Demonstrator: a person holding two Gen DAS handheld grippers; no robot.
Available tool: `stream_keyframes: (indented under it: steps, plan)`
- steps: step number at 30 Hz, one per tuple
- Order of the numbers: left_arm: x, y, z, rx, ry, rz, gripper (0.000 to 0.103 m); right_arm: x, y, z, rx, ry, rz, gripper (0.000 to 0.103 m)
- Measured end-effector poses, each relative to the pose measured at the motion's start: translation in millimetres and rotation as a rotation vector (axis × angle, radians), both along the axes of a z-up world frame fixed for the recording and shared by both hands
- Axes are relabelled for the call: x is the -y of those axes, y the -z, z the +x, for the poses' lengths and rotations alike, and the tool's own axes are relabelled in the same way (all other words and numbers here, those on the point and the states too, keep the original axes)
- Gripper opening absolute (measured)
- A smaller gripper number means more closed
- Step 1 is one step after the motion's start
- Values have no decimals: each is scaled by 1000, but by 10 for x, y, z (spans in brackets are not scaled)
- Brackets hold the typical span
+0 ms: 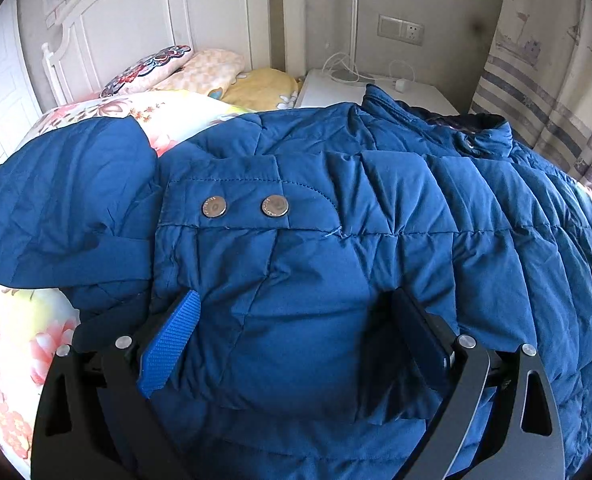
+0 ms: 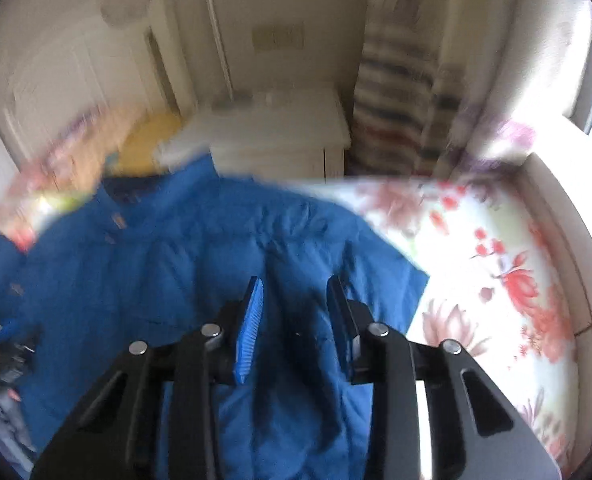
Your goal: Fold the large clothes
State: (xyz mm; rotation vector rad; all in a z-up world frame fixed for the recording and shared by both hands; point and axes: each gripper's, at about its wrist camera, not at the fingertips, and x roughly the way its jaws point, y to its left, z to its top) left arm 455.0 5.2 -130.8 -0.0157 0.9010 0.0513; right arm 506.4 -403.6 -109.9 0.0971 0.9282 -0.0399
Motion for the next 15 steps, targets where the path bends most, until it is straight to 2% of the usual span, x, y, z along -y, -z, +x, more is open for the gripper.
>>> stream_keyframes:
  steps: [1, 2, 5, 8, 10, 12, 13, 15]
  plan:
    - [2, 3, -1, 1, 0, -1, 92, -32, 156, 55, -51, -21, -49, 32]
    - [4, 5, 2, 1, 0, -1, 92, -56, 230, 83, -61, -37, -66, 33]
    - [7, 5, 11, 1, -3, 2, 92, 12, 171, 60, -58, 3, -15, 33]
    - [17, 10, 19, 0, -7, 11, 92, 19, -51, 46, 41, 39, -28, 33]
    - [11, 9, 21, 1, -7, 6, 92, 29, -77, 130, 62, 69, -56, 36]
    - [5, 7, 23, 2, -7, 2, 92, 24, 52, 308, 15, 61, -98, 42]
    - [9, 8, 19, 2, -7, 2, 92, 33, 231, 402, -56, 58, -119, 46]
    - [10, 9, 17, 3, -7, 1, 92, 83, 262, 404, -55, 64, -94, 48]
